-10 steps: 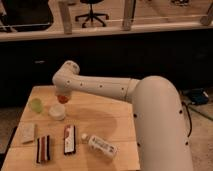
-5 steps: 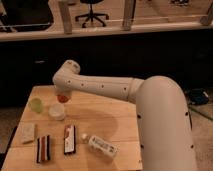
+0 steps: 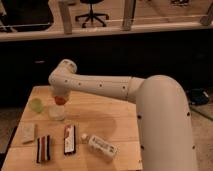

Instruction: Place apple in paper cup

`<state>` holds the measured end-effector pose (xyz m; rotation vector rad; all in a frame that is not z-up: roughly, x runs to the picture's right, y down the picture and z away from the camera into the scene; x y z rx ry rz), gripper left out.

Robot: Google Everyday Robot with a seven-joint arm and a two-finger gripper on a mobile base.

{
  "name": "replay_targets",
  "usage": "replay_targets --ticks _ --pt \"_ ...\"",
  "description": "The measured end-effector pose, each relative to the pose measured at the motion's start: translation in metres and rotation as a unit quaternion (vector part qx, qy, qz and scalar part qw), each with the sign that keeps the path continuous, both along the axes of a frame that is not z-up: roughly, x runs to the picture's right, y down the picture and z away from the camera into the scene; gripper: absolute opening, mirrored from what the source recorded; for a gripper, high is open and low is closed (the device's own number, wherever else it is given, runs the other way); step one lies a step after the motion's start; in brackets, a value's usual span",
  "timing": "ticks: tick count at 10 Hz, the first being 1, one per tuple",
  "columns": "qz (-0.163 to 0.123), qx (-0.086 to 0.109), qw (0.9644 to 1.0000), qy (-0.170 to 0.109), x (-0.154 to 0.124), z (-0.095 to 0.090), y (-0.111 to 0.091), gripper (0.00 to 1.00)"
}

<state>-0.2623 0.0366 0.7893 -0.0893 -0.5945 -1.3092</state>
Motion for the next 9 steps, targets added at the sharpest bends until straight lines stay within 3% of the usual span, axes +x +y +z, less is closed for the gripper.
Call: replay_targets --ticks 4,9 --pt "-0.017 -0.012 0.9998 -0.007 -0.005 -0.005 0.010 0.02" --pt "-0.024 -0.022 0.9993 -0.017 -0.005 -0.012 0.011 0.47"
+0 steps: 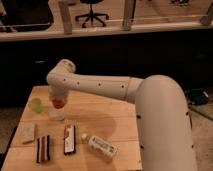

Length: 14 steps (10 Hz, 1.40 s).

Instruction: Place apple in paper cup

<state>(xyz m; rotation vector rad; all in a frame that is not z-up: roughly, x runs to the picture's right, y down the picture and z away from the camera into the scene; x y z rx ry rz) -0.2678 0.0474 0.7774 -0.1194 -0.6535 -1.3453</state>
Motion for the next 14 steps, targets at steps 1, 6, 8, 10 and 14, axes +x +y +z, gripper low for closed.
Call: replay_targets --ticks 1,6,8,10,14 --pt "-0.001 -0.002 1.0000 -0.002 0.0001 -0.0009 -0.0004 0.58" --pt "-0.001 -0.005 1.0000 -0.004 0.0039 -0.0040 -0.0042 0.80" --pt "-0.002 -0.004 1.0000 -0.004 0.0053 -0.0051 -0.0052 0.80" --pt "-0.002 -0.004 1.0000 -0.004 0.0072 -0.0061 -0.0049 0.80" --pt "-0.003 0.002 1.0000 -0.008 0.0094 -0.0083 -0.0042 0.80"
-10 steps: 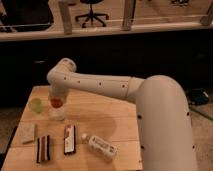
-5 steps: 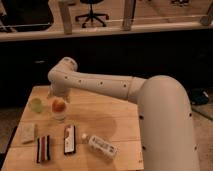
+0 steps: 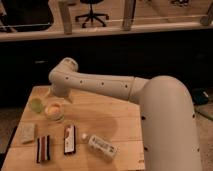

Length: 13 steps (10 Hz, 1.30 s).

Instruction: Place apple in paper cup

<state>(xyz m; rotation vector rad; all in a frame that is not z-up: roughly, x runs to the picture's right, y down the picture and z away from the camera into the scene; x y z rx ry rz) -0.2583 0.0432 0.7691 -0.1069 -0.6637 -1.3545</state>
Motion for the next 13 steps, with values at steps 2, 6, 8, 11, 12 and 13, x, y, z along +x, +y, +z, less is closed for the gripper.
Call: replay_targets --ticks 2,6,8,11,12,13 --pt "-0.005 0.009 0.9999 -0.009 0.0004 -0.0012 0.0000 0.80" --pt "-0.005 0.009 0.9999 -0.011 0.0014 -0.0014 0.0002 0.80" --pt "-0.006 0.009 0.9999 -0.011 0.0004 -0.0018 0.0005 0.80" --pt "-0.006 0.009 0.9999 -0.011 -0.0001 -0.0020 0.0006 0.80" --pt "-0.006 0.009 0.9999 -0.011 -0.0001 -0.0020 0.0007 0.80" --pt "-0.006 0.009 0.9999 -0.011 -0.0001 -0.0020 0.0007 0.80"
